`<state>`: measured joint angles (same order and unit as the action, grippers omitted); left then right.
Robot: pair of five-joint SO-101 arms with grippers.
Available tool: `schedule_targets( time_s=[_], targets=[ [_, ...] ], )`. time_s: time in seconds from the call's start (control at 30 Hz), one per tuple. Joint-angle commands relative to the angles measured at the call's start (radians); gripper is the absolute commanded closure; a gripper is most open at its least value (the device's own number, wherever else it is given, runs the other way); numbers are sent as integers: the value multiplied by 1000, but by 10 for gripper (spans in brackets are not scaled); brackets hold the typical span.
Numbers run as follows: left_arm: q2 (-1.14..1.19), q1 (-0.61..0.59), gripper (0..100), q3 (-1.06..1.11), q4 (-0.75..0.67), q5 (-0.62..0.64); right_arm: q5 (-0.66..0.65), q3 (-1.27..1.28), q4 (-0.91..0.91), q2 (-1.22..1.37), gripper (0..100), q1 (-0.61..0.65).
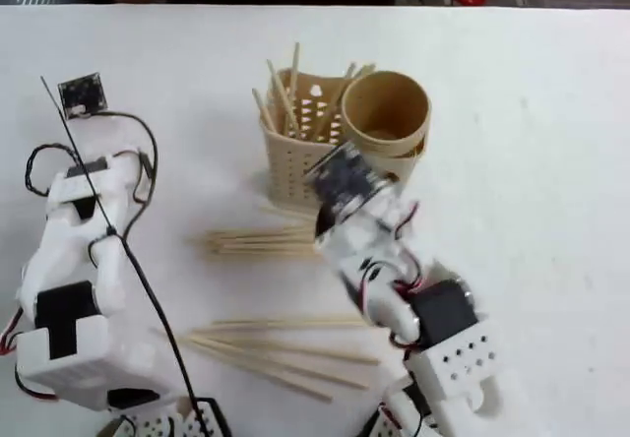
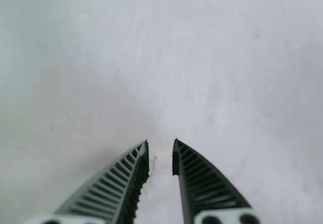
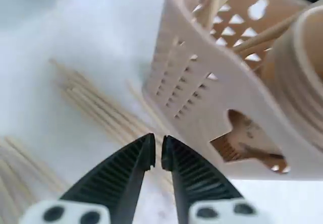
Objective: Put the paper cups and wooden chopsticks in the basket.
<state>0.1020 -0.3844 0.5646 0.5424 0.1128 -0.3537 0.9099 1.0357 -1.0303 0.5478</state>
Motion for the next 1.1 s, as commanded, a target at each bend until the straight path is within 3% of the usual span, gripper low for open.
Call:
schedule_targets(
  time_s=[0.0, 0.27, 0.57, 0.93, 1.07],
  targets=[
    [-7, 13, 899, -49, -6, 5, -78, 68, -4, -16, 963, 59],
    [-7, 15, 899, -51, -8, 5, -209, 219, 47, -16, 963, 165],
    [-7, 15, 899, -51, -8, 5, -210, 261, 47, -5, 963, 180],
    [-7, 15, 898, -49, -8, 5, -267, 207, 28, 298, 963, 214],
    [-7, 15, 898, -51, -8, 5, -287, 213, -64, 355, 963, 234]
  ],
)
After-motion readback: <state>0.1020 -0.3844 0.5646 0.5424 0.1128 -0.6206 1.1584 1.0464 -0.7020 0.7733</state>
